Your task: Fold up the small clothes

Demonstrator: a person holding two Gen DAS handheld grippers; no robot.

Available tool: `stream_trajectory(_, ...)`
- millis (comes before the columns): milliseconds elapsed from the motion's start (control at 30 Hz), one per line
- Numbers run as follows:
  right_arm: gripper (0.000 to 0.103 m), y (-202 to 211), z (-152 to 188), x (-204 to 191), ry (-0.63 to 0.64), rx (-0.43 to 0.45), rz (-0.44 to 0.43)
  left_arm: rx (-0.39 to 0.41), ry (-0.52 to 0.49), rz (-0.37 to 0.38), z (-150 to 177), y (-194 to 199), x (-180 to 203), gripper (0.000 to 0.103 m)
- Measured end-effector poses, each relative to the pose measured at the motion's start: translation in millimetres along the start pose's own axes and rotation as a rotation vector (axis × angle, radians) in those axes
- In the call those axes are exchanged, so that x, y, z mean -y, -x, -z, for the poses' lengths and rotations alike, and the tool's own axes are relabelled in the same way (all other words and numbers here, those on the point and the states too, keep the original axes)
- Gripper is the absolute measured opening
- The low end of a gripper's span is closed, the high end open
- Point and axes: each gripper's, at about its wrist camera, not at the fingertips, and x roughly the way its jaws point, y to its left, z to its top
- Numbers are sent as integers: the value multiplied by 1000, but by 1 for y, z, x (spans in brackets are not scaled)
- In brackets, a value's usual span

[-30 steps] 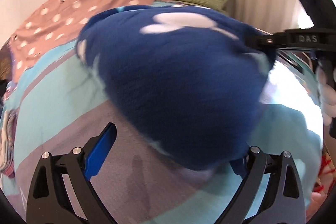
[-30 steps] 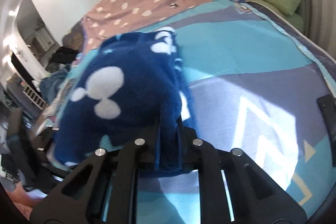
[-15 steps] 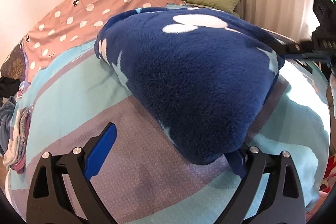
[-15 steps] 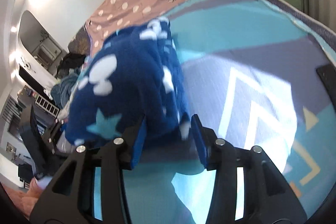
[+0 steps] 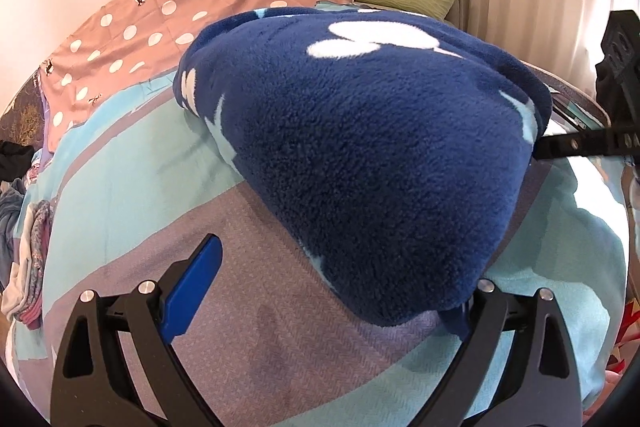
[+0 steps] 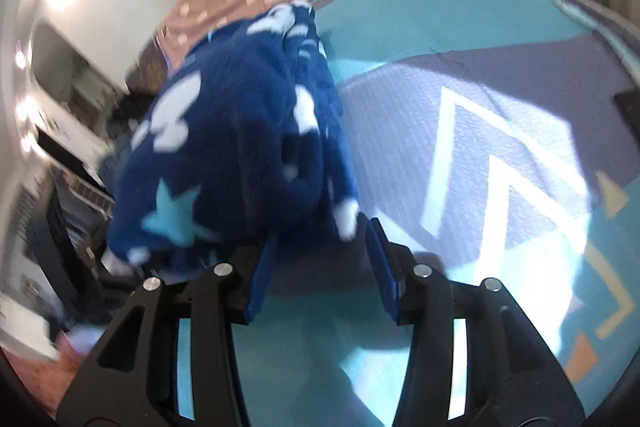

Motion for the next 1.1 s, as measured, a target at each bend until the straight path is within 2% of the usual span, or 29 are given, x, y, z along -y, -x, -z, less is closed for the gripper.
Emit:
stream_trajectory(33,20,-6,-2,2,-29,9,-1,1,-1,-1,-1,0,2,96)
stream_trajectory(100,16,-9,-6,8,-92,21,35,7,-12,-10,-3,0,3,96)
stream_trajectory(133,15,-7,-7,14,-143,34,33,10,-43,-37,-4,0,4,96)
stream_trajectory(167,14,-5,-9,18,-157,46,46,12,-125,-97,-2,1,7,96)
stream_trajectory(200,7,-3,-10,20,-142,59,92,22,-202,-128,0,1,10,96)
stream_trajectory(233,0,-1,-13,22,-97,76,233,22,-246,-132,3,1,6,97)
stream_trajectory(267,0,1,-14,26,-71,81,291,-4,-221,-113,4,-3,-4,96)
stream_trajectory(300,0,2,-13,31,-84,65,249,-30,-199,-111,3,-6,-12,96)
stream_trajectory(333,0,8,-12,39,-131,52,153,-39,-191,-99,3,-7,-16,96)
stream_trajectory(367,2,13,-11,42,-149,56,118,-35,-191,-80,1,-4,-15,96)
stream_trajectory(467,8,35,-10,30,-115,103,59,-3,-265,-99,-1,1,4,96)
stream_trajectory(500,21,40,-11,20,-91,108,-6,3,-302,-115,-2,0,13,96)
stream_trajectory(533,45,44,-10,9,-64,114,-57,9,-326,-128,-1,-1,19,96)
stream_trajectory(567,53,46,-10,-3,-35,117,-82,13,-350,-145,-1,-2,25,96)
stream_trajectory(600,59,46,-10,-11,-12,113,-93,16,-357,-152,-1,-3,27,96)
stream_trajectory(667,60,37,-9,-30,36,79,-116,14,-337,-150,-1,-2,26,96)
stream_trajectory(700,64,32,-10,-34,37,64,-125,10,-310,-138,-2,-1,23,96)
stream_trajectory(733,64,25,-9,-36,30,50,-137,4,-283,-124,-2,-1,19,96)
stream_trajectory(767,57,12,-9,-38,12,21,-145,-2,-255,-110,-2,-2,16,96)
stream_trajectory(800,15,0,-12,-38,-7,2,-136,-10,-223,-91,-2,-3,11,96)
stream_trajectory(833,15,-6,-18,-38,-25,-3,-139,-17,-195,-73,-2,-4,7,96)
stream_trajectory(867,14,-4,-21,-39,-49,22,-104,-23,-175,-62,-1,-4,4,96)
stream_trajectory(933,13,21,-28,-48,24,143,-1,-28,-162,-67,-1,-6,-1,96)
stream_trajectory(967,13,23,-31,-46,49,146,20,-31,-162,-73,1,-6,-2,96)
stream_trajectory(1000,14,16,-31,-35,31,107,29,-37,-160,-67,2,-6,-3,96)
stream_trajectory(1033,15,-3,-25,-16,-36,19,14,-39,-158,-62,3,-7,-3,96)
stream_trajectory(1067,16,-14,-18,-6,-76,-12,-9,-40,-161,-62,4,-8,-2,96)
stream_trajectory(1100,17,-16,-13,-1,-97,1,-26,-43,-173,-65,6,-10,0,96)
